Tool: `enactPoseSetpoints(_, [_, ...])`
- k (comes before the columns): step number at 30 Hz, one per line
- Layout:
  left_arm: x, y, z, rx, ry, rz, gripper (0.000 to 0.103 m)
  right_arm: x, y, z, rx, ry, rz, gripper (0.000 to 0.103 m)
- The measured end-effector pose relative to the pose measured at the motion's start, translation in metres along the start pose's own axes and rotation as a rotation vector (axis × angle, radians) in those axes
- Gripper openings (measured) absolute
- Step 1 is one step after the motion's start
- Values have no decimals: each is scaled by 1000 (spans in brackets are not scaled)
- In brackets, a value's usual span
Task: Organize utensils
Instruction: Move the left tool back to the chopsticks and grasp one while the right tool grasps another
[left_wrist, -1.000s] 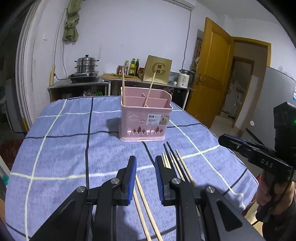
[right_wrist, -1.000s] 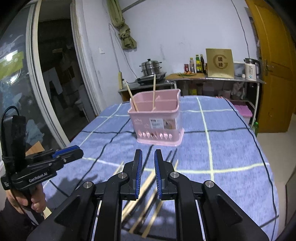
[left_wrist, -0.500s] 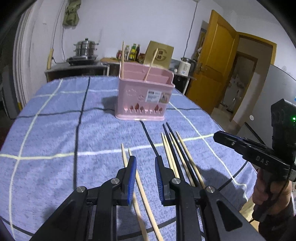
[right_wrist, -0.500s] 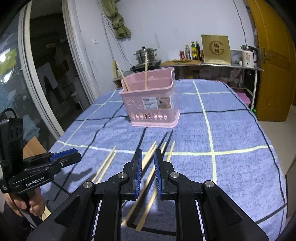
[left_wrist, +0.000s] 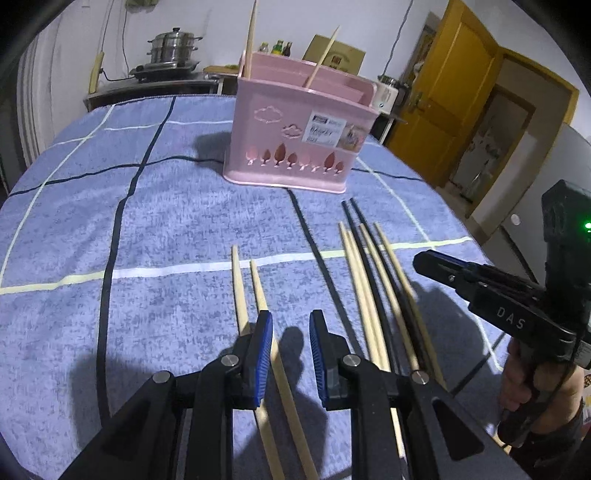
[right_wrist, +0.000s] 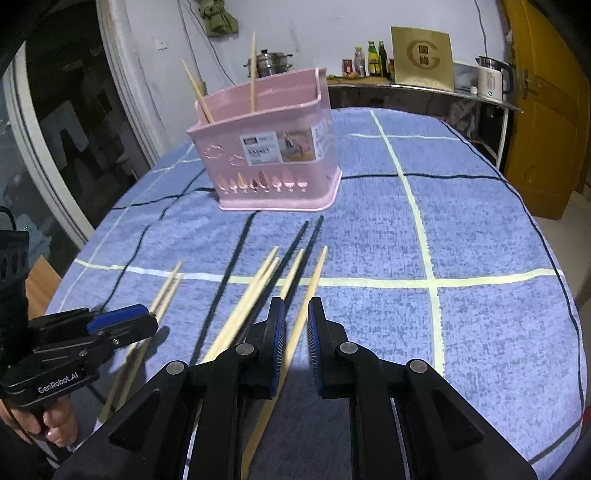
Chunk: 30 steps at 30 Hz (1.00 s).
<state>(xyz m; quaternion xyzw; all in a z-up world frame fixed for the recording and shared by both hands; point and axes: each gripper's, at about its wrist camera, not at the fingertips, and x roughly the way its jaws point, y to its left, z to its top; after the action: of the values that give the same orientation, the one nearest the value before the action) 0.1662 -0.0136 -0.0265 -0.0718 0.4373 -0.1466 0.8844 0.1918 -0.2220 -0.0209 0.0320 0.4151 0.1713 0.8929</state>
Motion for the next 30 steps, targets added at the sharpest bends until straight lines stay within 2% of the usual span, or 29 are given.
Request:
enactPoseSetpoints(4, [9,1,6,-3,17,28,20,9,-3,5,-9,23,-16,14])
enactPoseSetpoints(14, [19,1,14,-9,41,34,20,37,-5,17,-22,89,-37,14])
enactPoseSetpoints(21, [26,-4,24,11,51,54,20,48,-6,28,-31,102,-63,14])
enactPoseSetpoints(24, [29,-6,26,27,53,68,17,50,-5,31,-38,108,-68,13])
enactPoseSetpoints(28, [33,-5,31,29,62,90,7,52,-4,32,-44,112,-68,10])
enactPoseSetpoints(30, [33,-4,32,29,66,93,6,52,-4,34,-42,112,-64,9])
